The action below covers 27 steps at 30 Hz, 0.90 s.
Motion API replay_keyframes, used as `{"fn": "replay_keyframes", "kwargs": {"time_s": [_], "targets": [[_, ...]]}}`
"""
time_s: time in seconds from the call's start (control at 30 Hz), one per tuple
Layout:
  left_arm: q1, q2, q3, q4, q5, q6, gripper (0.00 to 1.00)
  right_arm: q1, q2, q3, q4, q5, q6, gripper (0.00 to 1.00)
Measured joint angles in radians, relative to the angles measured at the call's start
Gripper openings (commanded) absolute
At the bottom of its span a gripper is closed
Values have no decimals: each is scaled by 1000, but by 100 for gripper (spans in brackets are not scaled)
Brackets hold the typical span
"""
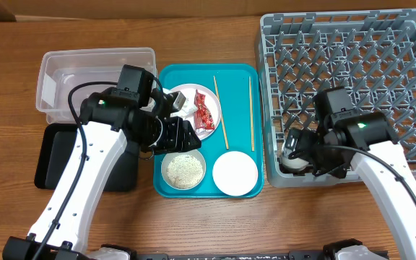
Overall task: Sort waste into correct bins and load items into the dishwasher
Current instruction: 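Place the white cup upside down in the dish rack with right gripper, then grasp the rice-filled cup with the left gripper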
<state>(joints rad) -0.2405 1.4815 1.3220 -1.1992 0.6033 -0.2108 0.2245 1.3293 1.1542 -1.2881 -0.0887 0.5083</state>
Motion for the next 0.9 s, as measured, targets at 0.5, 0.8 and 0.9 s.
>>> {"fn": "replay_keyframes", "kwargs": {"time_s": [0.5,0.8,0.9], "targets": [[-424,19,-207,230,-570,-303,39,0,-348,163,80,0,-26,100],[-427,168,-257,320,-612,-354,35,0,-317,163,31,0,-34,100],[-427,225,-257,322,-610,-344,26,0,-304,163,31,0,-34,100]]}}
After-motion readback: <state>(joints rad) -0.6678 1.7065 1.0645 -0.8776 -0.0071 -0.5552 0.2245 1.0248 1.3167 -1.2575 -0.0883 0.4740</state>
